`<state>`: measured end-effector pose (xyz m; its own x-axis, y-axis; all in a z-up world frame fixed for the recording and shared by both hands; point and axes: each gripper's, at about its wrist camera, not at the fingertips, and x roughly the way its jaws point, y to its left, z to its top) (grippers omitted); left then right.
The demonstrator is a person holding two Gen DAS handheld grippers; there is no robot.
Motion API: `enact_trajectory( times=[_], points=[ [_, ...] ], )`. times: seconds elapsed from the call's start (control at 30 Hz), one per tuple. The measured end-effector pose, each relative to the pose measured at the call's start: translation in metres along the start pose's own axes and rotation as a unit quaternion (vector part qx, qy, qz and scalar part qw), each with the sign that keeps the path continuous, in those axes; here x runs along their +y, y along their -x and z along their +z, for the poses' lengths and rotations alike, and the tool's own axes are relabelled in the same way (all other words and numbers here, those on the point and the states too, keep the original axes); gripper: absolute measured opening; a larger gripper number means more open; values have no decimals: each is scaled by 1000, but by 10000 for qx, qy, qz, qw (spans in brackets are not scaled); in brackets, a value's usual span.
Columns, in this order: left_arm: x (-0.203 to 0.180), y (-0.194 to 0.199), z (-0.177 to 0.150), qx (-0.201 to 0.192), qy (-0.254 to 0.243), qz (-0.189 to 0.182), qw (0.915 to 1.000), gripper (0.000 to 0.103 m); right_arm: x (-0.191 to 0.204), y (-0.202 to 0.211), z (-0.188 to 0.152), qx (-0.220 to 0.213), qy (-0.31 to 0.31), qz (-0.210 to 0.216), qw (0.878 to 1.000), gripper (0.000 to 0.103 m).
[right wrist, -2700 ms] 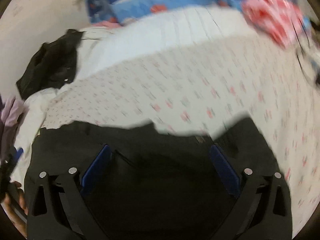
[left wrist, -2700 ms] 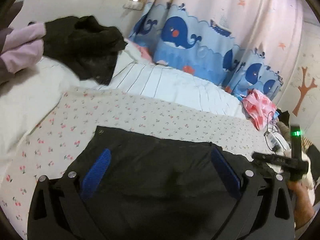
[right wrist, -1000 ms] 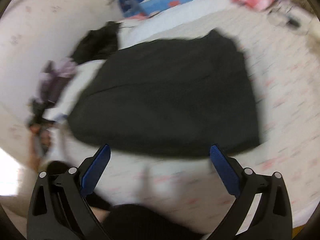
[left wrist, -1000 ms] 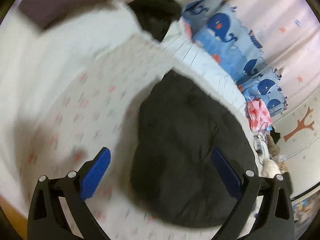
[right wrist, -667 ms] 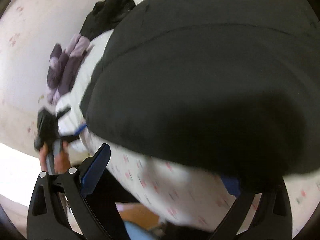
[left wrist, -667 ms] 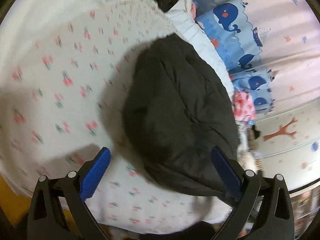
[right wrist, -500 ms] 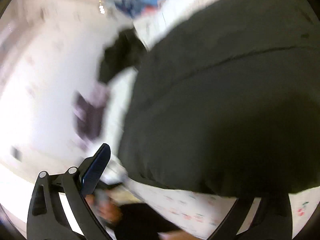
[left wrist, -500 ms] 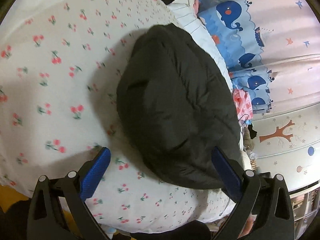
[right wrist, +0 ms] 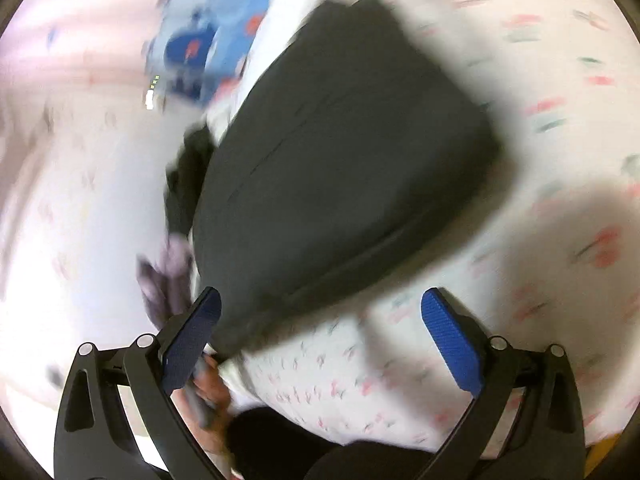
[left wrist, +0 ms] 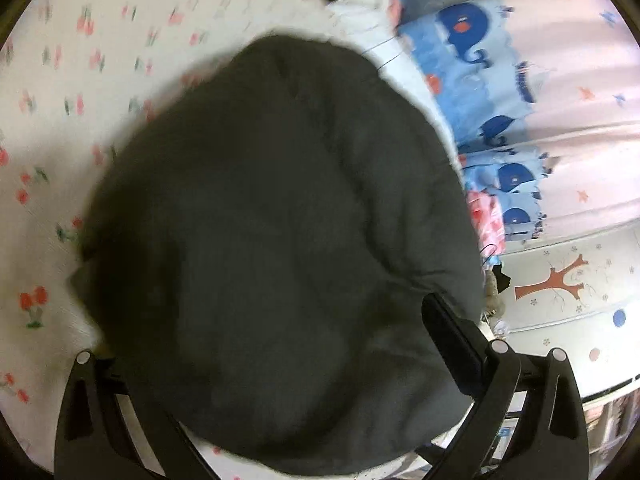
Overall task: Fold large clothes
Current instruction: 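Lift the hem with both grippers and fold it over toward the hood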
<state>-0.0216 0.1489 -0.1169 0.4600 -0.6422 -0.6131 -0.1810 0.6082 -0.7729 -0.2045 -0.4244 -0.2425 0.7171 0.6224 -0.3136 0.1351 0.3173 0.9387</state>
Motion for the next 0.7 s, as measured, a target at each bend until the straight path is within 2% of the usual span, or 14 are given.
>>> enact_trajectory(
  times=[0.1, 0.13, 0.17, 0.2, 0.23, 0.27, 0.3, 0.33, 0.37, 0.4, 0.43, 0.5, 0.6, 0.7],
  points=[
    [-3, -5, -1, -54, -63, 57, 9999, 96, 7, 6, 19, -245, 189, 350, 9989, 97],
    [-4, -6, -2, -112, -67, 35, 9999, 96, 8, 3, 21, -247, 226, 299, 9990, 97],
    [-3, -6, -1, -159, -62, 13, 9999, 95, 8, -2, 22, -214, 300, 42, 9993, 97],
    [-3, -6, -1, -212, -70, -9, 9998, 86, 8, -6, 20, -209, 335, -150, 9991, 97],
    [-2, -6, 0, -256, -77, -2, 9996, 81, 6, -10, 19, -243, 329, -216, 9989, 97],
    [-1, -6, 1, -285, -54, -28, 9996, 71, 5, -10, 18, -340, 298, -243, 9987, 94],
    [0, -6, 3, -296, -43, -85, 9995, 59, 2, -6, 18, -536, 227, -241, 9980, 83],
    [0, -5, 3, -285, -77, -124, 9995, 54, 1, -7, 17, -651, 140, -175, 9976, 55],
    [-2, -4, 3, -303, -132, -108, 9994, 45, -4, -4, 17, -711, 2, -86, 9974, 35],
    [-8, 0, 3, -319, -262, -54, 9991, 39, -4, -8, 14, -720, -41, 14, 9974, 26],
    [-14, 3, 2, -305, -407, 29, 9987, 37, -3, -5, 14, -757, 26, 1, 9971, 20],
    [-26, 13, 1, -317, -689, 125, 9970, 28, 14, -1, 6, -803, 409, -177, 9958, 16],
    [-38, 38, -5, -404, -995, 39, 9942, 24, 45, 6, -5, -835, 800, -192, 9931, 15],
    [-45, 80, -20, -530, -1336, -137, 9895, 24, 64, 26, -36, -758, 1115, -217, 9906, 15]
  ],
)
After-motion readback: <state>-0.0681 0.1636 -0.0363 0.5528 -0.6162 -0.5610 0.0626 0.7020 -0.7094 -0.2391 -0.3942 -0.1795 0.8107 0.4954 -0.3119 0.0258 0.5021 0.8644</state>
